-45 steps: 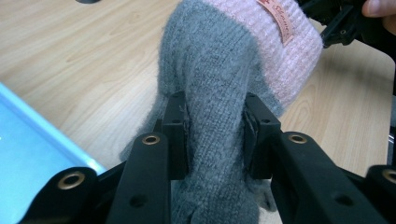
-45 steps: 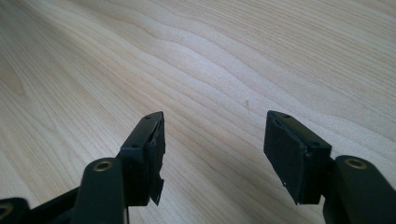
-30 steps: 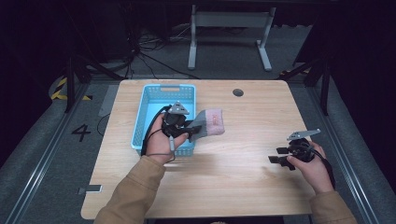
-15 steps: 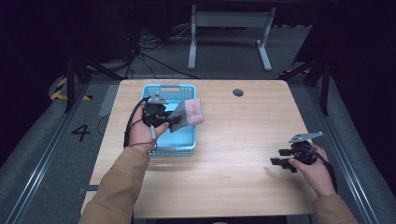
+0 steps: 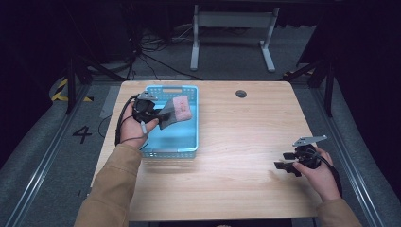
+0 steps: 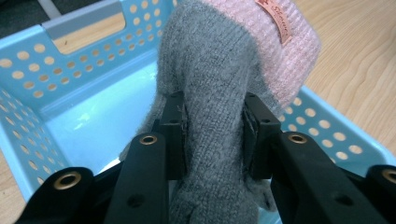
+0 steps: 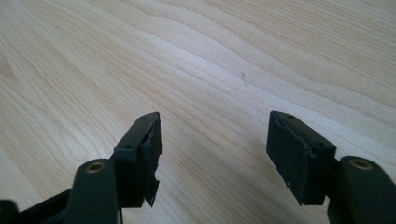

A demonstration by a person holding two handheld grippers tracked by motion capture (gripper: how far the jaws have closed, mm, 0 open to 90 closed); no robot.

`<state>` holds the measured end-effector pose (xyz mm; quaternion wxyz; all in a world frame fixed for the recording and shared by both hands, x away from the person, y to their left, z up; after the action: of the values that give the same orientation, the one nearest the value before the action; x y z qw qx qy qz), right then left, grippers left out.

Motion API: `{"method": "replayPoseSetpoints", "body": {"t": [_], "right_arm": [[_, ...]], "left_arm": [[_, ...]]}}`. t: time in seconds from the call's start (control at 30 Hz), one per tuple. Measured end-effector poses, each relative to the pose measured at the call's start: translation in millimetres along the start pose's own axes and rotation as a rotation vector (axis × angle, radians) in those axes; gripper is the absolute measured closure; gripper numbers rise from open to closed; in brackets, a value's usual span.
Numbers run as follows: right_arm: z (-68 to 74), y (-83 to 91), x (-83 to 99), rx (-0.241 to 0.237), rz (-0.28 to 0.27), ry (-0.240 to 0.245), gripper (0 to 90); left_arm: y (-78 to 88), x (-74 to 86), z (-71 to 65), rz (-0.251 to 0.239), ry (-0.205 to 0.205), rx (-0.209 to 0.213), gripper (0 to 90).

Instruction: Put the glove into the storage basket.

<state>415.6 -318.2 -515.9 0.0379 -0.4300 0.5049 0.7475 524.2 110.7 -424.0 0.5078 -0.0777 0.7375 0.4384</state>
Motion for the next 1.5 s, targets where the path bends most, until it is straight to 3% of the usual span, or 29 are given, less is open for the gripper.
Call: {"method": "replayPoseSetpoints", "body": {"t": [0.1, 0.27, 0.67, 1.03, 1.27, 1.5], "right_arm": [[1.5, -0.5, -0.5, 0.0, 0.002, 0.004, 36.3], [3.2, -0.2, -0.6, -0.001, 0.0, 0.009, 35.9], [2.7, 2.7, 3.2, 0.004, 0.004, 0.004, 35.3], [2.1, 5.1, 4.6, 0.012, 0.002, 0.002, 35.1], [1.2, 6.2, 4.7, 0.013, 0.001, 0.003, 35.2], [2.7, 7.1, 7.3, 0.014, 0.003, 0.004, 35.0]], "left_arm": [[-6.2, 2.9, 1.6, 0.016, -0.008, -0.003, 66.7], [-20.6, 8.8, 1.8, 0.047, -0.003, 0.027, 66.5], [-42.5, 23.2, 10.9, 0.118, -0.01, -0.007, 66.0], [-57.3, 36.0, 12.4, 0.191, -0.02, -0.004, 65.7], [-62.8, 44.3, 8.0, 0.24, -0.042, 0.039, 65.7], [-67.4, 49.7, 9.0, 0.275, -0.063, 0.049, 65.0]]}}
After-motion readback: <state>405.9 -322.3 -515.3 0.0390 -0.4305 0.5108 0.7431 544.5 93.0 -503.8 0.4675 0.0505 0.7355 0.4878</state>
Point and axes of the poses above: each handheld gripper's, and its own axes: y roughly backward along the jaws, x roughly out of its underside, z roughly to its left, the point moved 10 cm from there along -y, roughly forward along the jaws, and after that the axes turned 6 degrees about -z, right-handed, at the moved point
